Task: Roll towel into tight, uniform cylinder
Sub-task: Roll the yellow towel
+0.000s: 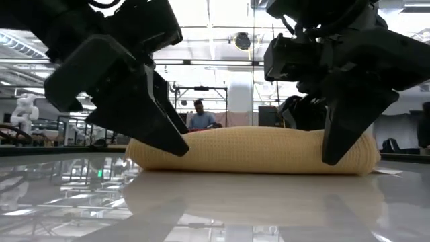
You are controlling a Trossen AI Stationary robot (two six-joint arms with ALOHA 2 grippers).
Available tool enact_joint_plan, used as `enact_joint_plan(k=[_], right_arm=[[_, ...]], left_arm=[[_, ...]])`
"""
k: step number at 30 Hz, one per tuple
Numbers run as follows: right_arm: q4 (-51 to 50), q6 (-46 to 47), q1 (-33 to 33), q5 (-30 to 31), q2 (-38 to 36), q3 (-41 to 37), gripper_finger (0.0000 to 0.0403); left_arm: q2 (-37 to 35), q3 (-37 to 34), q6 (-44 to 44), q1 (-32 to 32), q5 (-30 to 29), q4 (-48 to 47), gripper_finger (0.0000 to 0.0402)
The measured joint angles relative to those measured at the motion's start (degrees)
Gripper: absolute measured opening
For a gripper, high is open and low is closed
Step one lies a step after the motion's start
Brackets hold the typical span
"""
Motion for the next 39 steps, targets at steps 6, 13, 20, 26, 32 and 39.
enact_joint_plan(k=[6,13,20,26,32,39], right_arm=[[-0.14,-0.38,0.14,1.73,0.02,0.00,0.0302],[-0.06,-0.70,0.11,1.73,0.02,-0.02,0.0302],[-0.05,-0.97,0.27,2.57,0.04,-0.02,0.0302],[-0.07,-2.48,0.29,4.38,0.09,-0.02,0.0302],[-1.62,-3.24,0.96,6.76,-1.21,-0.15,0.0302],[-7.97,-1.80,1.54,11.71,-5.39,-0.24,0.0302]], left_arm=[[-2.61,2.09,5.76,-0.81,1.64,0.25,0.0380],[-2.86,1.51,3.19,1.47,3.50,-8.73,0.0380],[-2.65,0.83,2.10,3.90,8.97,-10.61,0.0380],[-2.65,0.85,0.60,7.17,16.41,-12.68,0.0368],[-2.65,0.87,-0.76,9.52,19.71,-13.58,0.0330],[-2.63,0.87,-0.61,10.19,23.31,-13.72,0.0311]])
